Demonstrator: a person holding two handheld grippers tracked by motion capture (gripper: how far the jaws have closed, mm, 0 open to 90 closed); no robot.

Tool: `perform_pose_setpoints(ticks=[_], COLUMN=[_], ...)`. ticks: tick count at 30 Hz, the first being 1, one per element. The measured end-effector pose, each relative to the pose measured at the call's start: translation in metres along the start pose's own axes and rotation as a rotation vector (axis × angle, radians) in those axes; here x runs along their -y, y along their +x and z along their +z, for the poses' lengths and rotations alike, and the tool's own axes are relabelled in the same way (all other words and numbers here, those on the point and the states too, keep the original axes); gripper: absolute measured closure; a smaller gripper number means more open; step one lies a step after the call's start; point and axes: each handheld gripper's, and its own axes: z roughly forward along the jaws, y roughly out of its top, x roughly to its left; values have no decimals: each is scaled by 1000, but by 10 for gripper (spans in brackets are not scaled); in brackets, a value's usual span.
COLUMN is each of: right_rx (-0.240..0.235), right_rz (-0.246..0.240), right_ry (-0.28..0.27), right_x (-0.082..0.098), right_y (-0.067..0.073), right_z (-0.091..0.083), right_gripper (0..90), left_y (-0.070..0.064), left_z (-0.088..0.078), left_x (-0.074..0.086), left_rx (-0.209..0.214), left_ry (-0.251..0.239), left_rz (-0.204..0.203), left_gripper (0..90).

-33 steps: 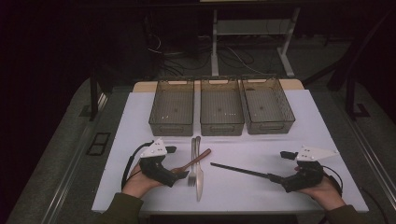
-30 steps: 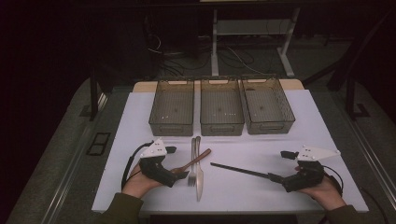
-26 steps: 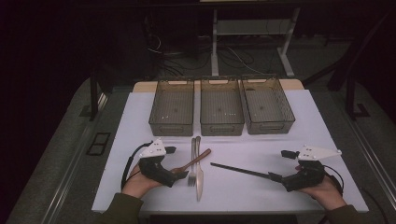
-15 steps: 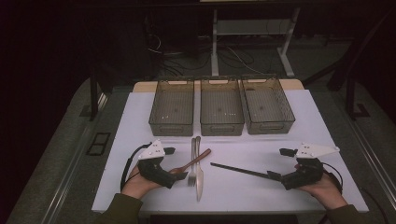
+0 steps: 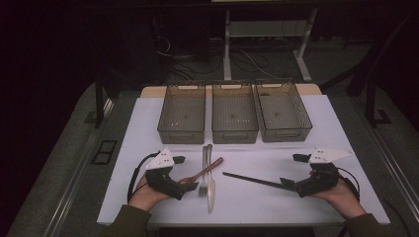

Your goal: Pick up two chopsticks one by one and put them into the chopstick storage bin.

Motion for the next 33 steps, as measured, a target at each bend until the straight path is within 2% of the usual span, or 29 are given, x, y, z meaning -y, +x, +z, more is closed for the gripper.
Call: perform_pose_setpoints(ticks=[21, 26, 28, 29, 31, 33], right_rx=[-34, -38, -49, -65, -65, -76], right_rz=[-32, -35, -44, -42, -46, -59], right_ry=[26, 44, 71, 79, 90, 114], right_x=[-14, -13, -11, -11, -10, -9], right_y=[-4, -3, -2, -2, -2, -1], right_z=[24, 24, 25, 25, 26, 27], right_gripper=[15, 60, 154, 161, 161, 244], left_y=[1, 1, 0, 0, 1, 1], left_z=[-1, -2, -2, -2, -2, -2], left_x=[1, 1, 1, 1, 1, 1], left_rx=[0, 1, 0, 0, 1, 1], left_ry=[-18, -17, -19, -19, -19, -17], left_rz=[-8, -6, -10, -10, -11, -6], left_gripper=[0, 0, 0, 0, 0, 0])
